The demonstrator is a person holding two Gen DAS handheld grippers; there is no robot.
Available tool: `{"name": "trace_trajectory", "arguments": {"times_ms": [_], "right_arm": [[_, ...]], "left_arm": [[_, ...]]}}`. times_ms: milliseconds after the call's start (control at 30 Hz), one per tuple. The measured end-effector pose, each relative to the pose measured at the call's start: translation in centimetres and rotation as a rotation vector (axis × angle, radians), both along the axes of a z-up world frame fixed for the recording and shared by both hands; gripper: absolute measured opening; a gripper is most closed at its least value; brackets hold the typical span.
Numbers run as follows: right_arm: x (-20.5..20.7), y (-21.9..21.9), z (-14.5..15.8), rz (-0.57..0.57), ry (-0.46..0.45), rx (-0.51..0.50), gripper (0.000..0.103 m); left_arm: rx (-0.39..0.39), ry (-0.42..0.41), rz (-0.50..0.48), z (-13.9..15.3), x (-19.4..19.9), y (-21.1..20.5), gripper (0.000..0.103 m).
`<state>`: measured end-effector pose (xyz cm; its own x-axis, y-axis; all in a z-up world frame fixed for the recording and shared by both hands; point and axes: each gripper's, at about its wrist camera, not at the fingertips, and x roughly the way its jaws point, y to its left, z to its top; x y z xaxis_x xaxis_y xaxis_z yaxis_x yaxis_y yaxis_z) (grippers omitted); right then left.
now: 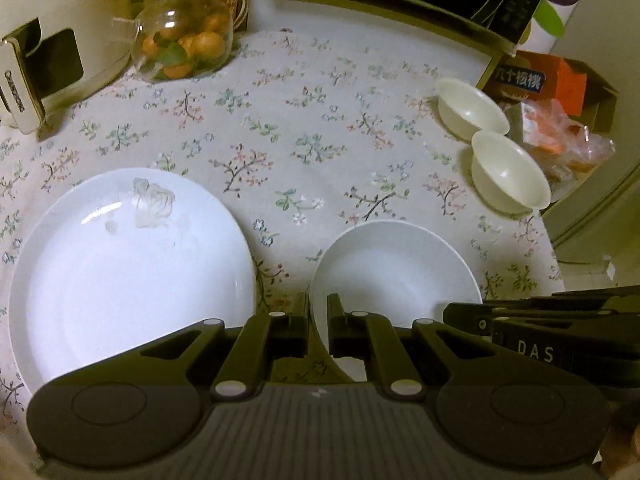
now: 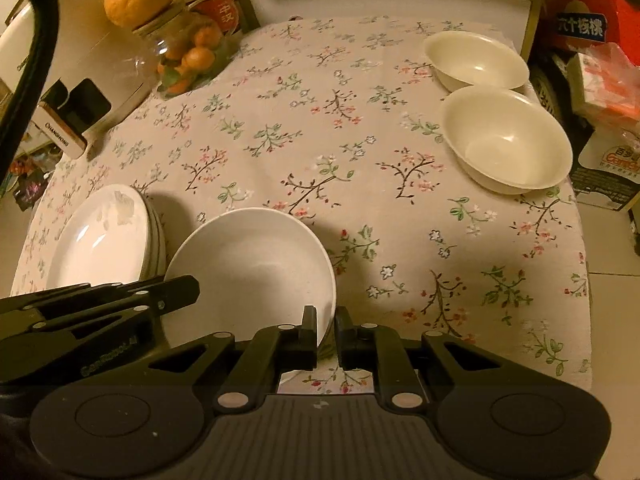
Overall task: Organize plates and bowls
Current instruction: 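Lower the white bowl beside the plate stack and open both tools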
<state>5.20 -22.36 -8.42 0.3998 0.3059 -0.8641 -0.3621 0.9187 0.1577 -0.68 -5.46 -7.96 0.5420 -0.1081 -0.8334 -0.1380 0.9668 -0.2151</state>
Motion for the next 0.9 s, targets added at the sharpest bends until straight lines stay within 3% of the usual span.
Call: {"name": "trace_trajectory", "arguments": {"times_ms": [233, 500, 900], "right_arm": [[0.1, 0.0, 0.0, -0.001, 0.003, 0.004, 0.013], [0.3, -0.5, 0.6, -0.014, -0.015, 0.027, 0.017], [0.5, -1.1, 1.0, -0.023, -0.046, 0.040, 0.026]], "left_arm": [[0.003, -0.001, -0.015, -0.1, 0.3, -0.3, 0.009], [-0.005, -0.004, 0.004, 0.1, 0.5, 0.2, 0.023], [0.005, -0.025, 0.017, 0.9, 0.6, 0.8, 0.024]]}}
